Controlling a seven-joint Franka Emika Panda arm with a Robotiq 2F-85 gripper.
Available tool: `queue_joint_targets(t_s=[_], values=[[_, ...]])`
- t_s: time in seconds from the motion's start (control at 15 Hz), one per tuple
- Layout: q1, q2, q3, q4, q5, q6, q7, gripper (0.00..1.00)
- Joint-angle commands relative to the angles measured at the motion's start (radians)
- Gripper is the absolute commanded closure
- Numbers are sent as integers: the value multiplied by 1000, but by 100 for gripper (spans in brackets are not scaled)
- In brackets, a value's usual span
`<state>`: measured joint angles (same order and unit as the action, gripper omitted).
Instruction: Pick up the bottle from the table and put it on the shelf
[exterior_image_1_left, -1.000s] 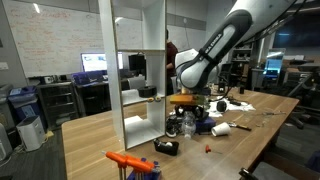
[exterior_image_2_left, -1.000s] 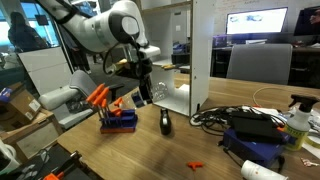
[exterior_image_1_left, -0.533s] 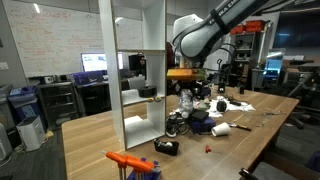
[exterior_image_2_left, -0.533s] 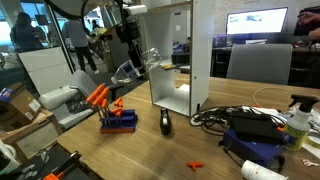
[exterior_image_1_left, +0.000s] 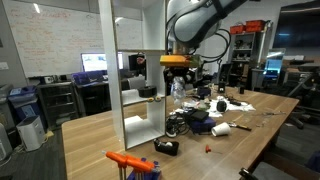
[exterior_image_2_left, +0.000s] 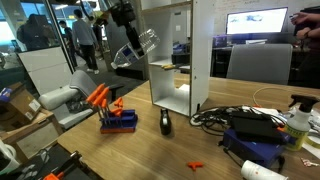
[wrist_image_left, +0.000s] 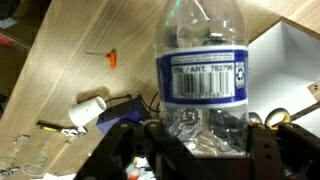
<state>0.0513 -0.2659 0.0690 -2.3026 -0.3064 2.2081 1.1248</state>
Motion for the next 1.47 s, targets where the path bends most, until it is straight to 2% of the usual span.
queue_joint_targets(t_s=[0.0,0.67,0.87,1.4], values=[[-22,68,25,85,23,51,-22,93],[-16,266,21,146,-32,416,27,93],[3,354,8,226,-35,449,16,93],[81,574,-40,474,-10,440,-24,93]])
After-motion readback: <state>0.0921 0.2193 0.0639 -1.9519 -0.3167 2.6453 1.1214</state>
